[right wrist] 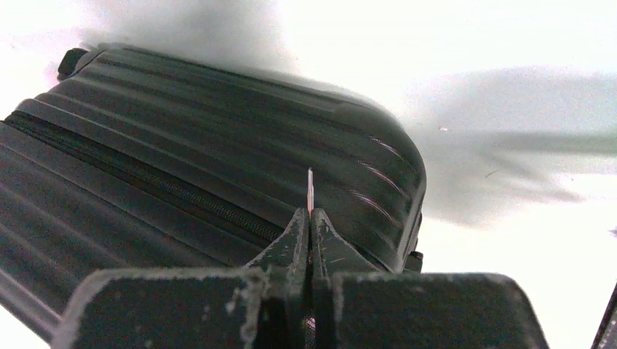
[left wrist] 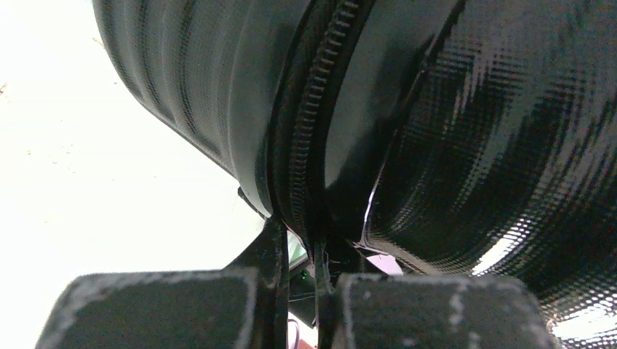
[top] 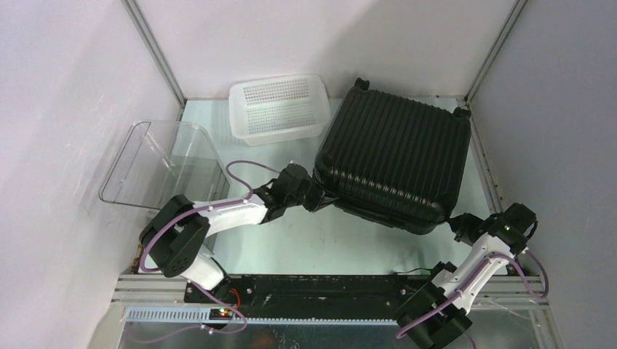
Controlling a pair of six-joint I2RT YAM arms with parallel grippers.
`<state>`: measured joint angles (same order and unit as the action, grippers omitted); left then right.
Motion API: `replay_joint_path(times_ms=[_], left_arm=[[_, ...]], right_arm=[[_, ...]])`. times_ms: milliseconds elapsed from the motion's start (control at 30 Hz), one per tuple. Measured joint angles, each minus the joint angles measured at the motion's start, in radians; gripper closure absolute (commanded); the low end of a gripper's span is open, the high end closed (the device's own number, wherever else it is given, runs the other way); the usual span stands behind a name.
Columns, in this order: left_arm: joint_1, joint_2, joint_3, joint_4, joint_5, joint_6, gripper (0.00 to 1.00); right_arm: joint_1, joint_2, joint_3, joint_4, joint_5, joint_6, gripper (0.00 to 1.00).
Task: Open, take out, and arrange the luggage
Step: Grab the zipper of the luggage, then unzip the zipper of the luggage.
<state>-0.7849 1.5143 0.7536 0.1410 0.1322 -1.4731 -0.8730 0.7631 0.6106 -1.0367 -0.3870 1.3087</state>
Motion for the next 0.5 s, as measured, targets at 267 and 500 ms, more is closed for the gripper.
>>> replay_joint_path(times_ms=[267, 500], left_arm=[[-0.004, -0.009, -0.005, -0.01, 0.002, 0.005, 1.0], [-0.006, -0.026, -0.017, -0.02, 0.003, 0.012, 1.0]], right_arm=[[0.035, -0.017, 0.0, 0.072, 0.036, -0.027, 1.0], [0.092, -0.031, 0.0, 0.119, 0.089, -0.066, 1.0]])
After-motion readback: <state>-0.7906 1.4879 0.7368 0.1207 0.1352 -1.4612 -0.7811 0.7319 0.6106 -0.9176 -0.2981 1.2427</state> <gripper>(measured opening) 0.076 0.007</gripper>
